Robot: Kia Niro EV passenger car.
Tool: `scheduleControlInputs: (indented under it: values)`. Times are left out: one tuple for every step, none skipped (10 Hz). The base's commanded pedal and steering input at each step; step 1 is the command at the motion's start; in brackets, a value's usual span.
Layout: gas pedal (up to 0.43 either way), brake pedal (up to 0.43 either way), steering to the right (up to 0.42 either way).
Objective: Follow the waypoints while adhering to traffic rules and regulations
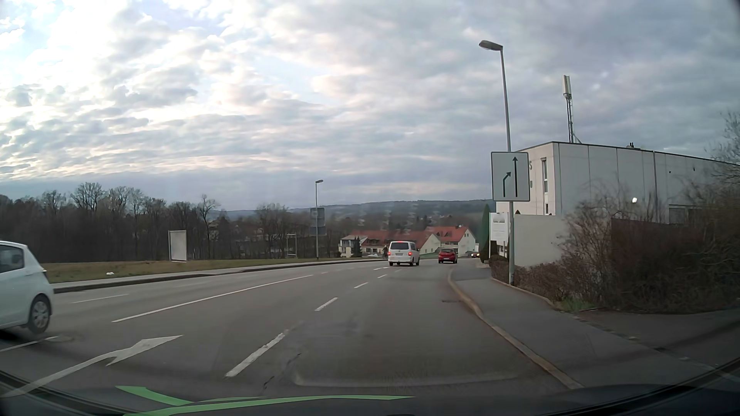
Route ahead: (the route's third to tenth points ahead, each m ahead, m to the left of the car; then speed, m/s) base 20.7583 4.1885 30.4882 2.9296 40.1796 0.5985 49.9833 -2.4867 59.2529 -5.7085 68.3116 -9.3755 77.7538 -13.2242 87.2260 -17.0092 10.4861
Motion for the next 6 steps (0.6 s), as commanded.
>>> scheduleControlInputs:
  values:
    - [0.000,0.000,0.030]
    - [0.000,0.000,0.030]
    - [0.000,0.000,0.030]
    - [0.000,0.000,0.030]
    - [0.000,0.000,0.031]
    - [0.000,0.000,0.031]
